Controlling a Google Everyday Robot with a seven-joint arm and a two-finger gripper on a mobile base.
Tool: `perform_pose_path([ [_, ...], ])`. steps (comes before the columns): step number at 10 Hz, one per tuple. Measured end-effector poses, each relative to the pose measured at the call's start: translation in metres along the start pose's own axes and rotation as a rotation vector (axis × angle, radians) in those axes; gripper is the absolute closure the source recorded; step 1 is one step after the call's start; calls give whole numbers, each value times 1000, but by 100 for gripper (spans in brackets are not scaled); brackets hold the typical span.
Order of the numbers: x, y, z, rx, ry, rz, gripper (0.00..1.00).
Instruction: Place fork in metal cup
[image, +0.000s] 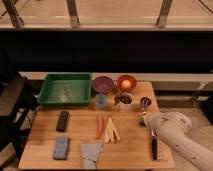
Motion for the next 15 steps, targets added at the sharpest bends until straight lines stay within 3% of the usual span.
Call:
perform_pose_path([
  [3,-3,-13,-6,29,-3,27,100],
  [9,-3,-13,-6,32,-6,31,100],
  [11,-7,-28,-7,44,-18,68,100],
  [13,-12,-60,-8,59,-27,120,100],
  [15,-16,-79,-10,32,-52,175,100],
])
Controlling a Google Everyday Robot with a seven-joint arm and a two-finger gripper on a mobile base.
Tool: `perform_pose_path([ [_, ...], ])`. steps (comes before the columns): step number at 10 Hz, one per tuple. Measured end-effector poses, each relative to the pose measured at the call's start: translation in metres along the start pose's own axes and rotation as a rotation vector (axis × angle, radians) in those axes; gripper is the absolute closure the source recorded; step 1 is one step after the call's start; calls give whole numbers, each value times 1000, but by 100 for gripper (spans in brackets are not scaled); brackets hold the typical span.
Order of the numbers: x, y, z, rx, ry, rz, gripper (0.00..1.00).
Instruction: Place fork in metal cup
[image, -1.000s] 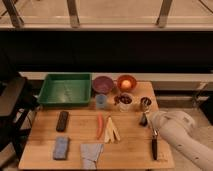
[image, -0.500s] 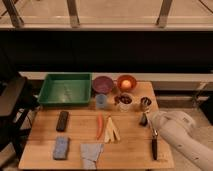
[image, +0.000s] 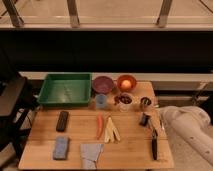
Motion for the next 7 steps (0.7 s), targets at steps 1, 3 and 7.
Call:
perform_pose_path([
  [1,-2,-5,-2,-23,-14,25,100],
  [3,-12,-9,-5,-65,-48,43,100],
  [7,-46,-5,-22,-109,-220,27,100],
])
